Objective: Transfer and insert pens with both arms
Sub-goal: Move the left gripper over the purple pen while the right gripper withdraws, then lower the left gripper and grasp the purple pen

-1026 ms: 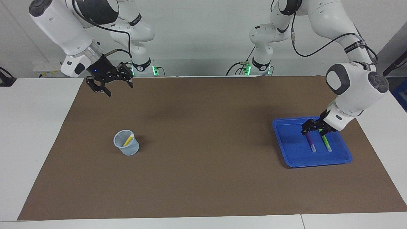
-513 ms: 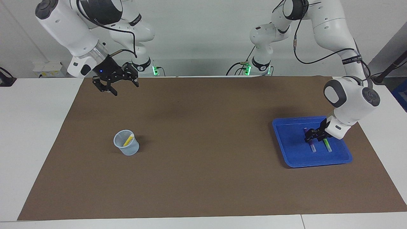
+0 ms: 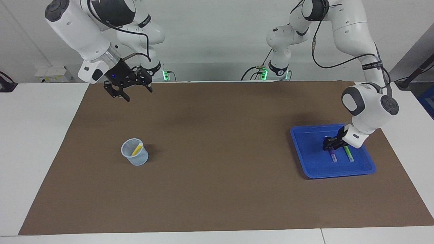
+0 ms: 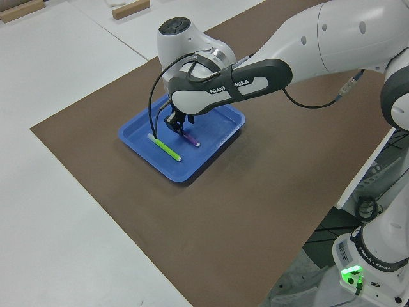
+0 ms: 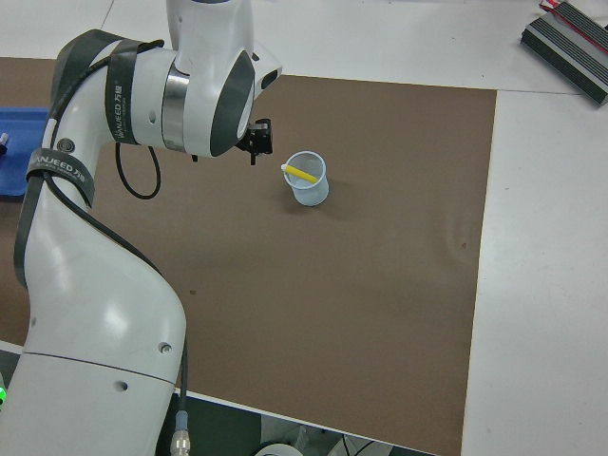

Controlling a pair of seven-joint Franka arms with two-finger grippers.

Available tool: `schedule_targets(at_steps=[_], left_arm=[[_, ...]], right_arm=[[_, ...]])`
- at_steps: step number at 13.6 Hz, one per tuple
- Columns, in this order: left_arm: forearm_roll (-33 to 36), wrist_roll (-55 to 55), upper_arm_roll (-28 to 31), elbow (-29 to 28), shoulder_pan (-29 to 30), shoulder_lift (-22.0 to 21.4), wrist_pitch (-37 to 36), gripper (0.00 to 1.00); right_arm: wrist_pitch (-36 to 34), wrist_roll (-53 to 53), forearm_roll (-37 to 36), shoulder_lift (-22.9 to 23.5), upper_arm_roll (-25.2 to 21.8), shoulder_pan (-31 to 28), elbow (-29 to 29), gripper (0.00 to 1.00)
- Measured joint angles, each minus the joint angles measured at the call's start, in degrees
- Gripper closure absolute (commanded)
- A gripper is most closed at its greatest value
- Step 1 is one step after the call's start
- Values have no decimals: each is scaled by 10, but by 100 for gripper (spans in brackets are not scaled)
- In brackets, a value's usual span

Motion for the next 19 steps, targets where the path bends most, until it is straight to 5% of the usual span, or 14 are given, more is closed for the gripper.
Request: schedule_targets(at_steps=[19], left_arm=[[15, 0, 0, -12, 6, -2, 4, 72]], right_arm=[[16, 0, 0, -2, -9, -10, -6, 0]])
